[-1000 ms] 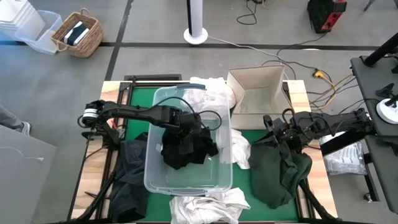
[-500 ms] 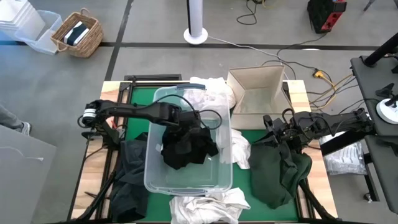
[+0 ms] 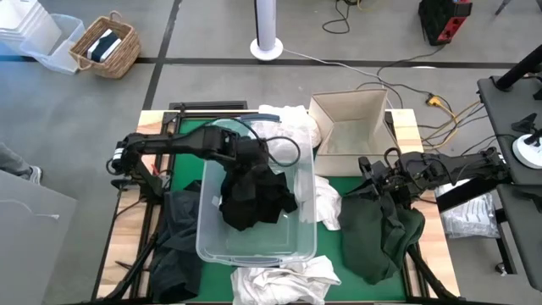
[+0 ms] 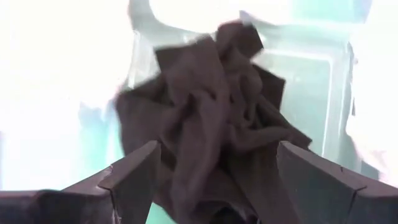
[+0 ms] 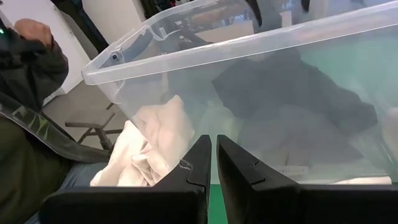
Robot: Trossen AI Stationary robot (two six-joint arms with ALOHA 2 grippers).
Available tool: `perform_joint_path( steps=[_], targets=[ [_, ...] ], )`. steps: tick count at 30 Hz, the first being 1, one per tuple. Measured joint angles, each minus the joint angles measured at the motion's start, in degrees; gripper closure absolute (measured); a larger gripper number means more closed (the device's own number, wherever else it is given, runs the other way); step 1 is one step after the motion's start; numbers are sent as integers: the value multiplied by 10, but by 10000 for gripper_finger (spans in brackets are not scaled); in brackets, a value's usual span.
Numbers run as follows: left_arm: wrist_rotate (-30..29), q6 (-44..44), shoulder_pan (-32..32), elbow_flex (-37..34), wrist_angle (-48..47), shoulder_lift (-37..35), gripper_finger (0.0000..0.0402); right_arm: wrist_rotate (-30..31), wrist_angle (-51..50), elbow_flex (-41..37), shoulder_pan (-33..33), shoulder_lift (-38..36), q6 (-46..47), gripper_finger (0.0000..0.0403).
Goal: Sort clothes
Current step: Put the white polo shirt into the laundry organizer
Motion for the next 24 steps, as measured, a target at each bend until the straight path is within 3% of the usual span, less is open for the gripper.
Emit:
perform_joint_path(
  steps=[3,9,17,24],
  targets=[
    [-19,23,-6,37,3,-3,108,0,0,0,0,0,0,385],
    [-128,35,-56,42,27,-52,130,0,0,0,0,0,1,385],
    [-168,-14,-150,-102,192,-196,152,0,1,0,0,0,2,385],
    [-295,-84,-252,-190,219,-267,153,0,4,0,0,-1,2,385]
  ],
)
